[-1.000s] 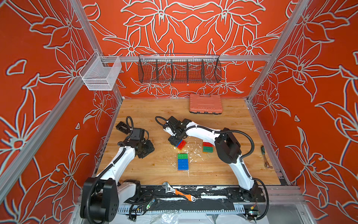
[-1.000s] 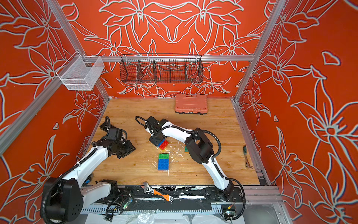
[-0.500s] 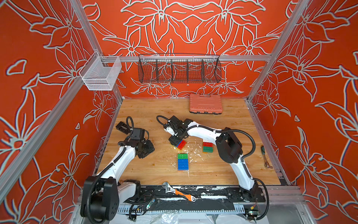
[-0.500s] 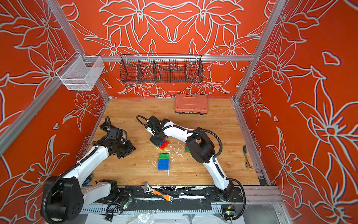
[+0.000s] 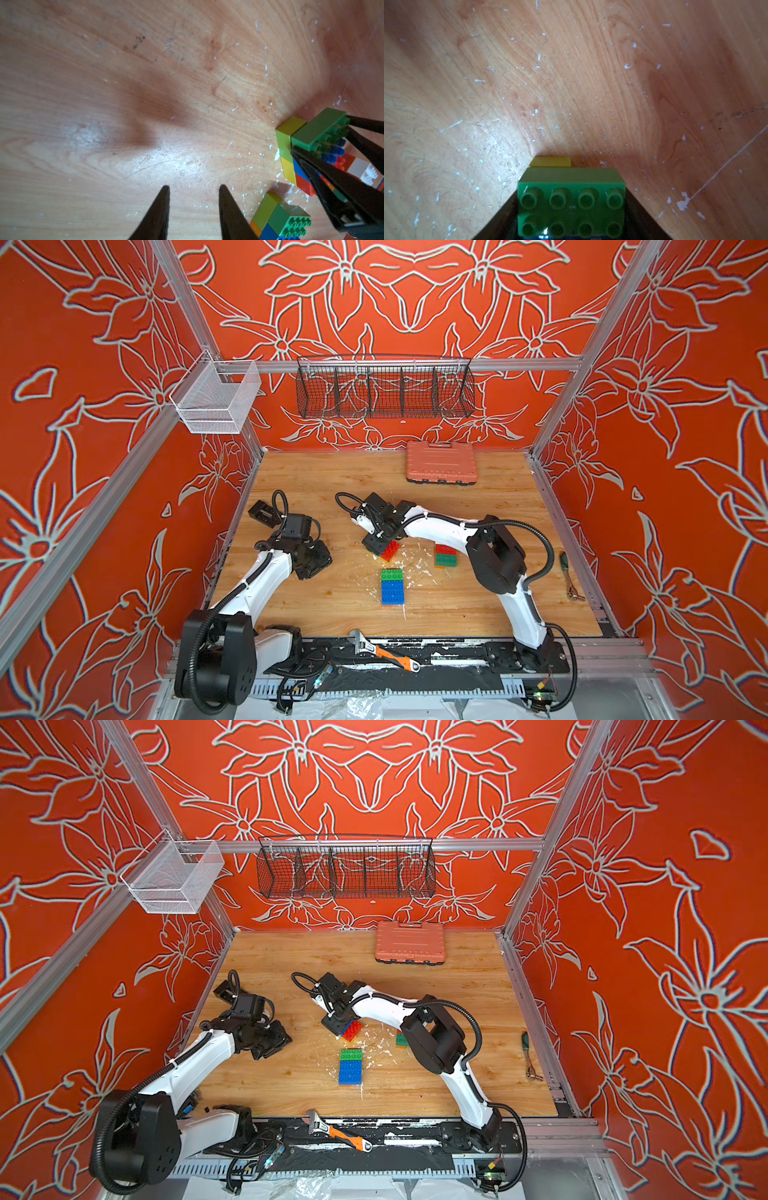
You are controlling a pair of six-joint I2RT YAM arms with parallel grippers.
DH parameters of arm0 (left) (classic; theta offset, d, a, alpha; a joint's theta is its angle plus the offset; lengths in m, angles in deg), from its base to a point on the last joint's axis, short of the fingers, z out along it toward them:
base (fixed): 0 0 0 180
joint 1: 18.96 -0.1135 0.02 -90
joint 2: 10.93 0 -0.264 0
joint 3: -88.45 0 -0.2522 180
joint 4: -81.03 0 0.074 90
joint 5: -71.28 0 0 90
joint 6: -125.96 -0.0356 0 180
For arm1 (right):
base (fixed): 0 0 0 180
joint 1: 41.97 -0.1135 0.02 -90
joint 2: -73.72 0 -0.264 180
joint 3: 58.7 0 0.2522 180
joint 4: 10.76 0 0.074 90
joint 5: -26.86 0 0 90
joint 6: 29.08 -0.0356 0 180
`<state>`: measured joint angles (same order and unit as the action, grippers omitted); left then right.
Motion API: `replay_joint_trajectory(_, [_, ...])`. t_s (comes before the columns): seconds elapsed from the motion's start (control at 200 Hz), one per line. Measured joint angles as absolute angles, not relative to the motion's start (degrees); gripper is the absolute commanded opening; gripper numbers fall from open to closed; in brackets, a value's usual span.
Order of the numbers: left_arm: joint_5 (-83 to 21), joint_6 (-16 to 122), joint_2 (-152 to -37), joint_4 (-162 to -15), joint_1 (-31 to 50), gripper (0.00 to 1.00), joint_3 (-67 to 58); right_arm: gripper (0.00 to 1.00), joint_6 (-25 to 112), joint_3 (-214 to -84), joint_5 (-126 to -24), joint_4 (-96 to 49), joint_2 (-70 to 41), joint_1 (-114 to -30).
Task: Assemble a rectangle with lego
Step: Assemble the lego brick with the lego brick.
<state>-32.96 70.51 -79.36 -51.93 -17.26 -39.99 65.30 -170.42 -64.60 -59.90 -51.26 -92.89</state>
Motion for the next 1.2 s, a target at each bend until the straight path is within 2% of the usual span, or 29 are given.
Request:
replay_joint_trajectory(0.39, [-33.0, 70.7, -79.4, -52.0, -17.3, 0.38, -40.0, 0.13, 64.3, -171.3, -70.2, -62.4, -51.6, -91.6])
replay_joint_trajectory(0.751, [-32.9, 71.2, -79.4, -52.7, -17.3, 0.38, -40.0, 0.10, 63.1, -169.6, -59.5, -60.9, -50.8, -94.6])
replay_joint_trajectory(0.886, [-32.9, 71.4, -79.4, -52.8, -17.3, 0.38, -40.0, 0.10, 62.6, -169.5, -58.9, -60.7, -50.7, -94.9])
replay_joint_trajectory(1.046, [-33.0, 71.6, -79.4, -53.0, -17.3, 0.38, -40.0, 0.12, 62.0, -169.7, -60.6, -60.9, -50.8, -94.3])
replay_joint_trajectory(1.201, [-33.9, 71.5, -79.9, -53.1, -17.3, 0.38, -40.0, 0.18, 61.5, -171.6, -65.0, -62.7, -51.6, -92.4])
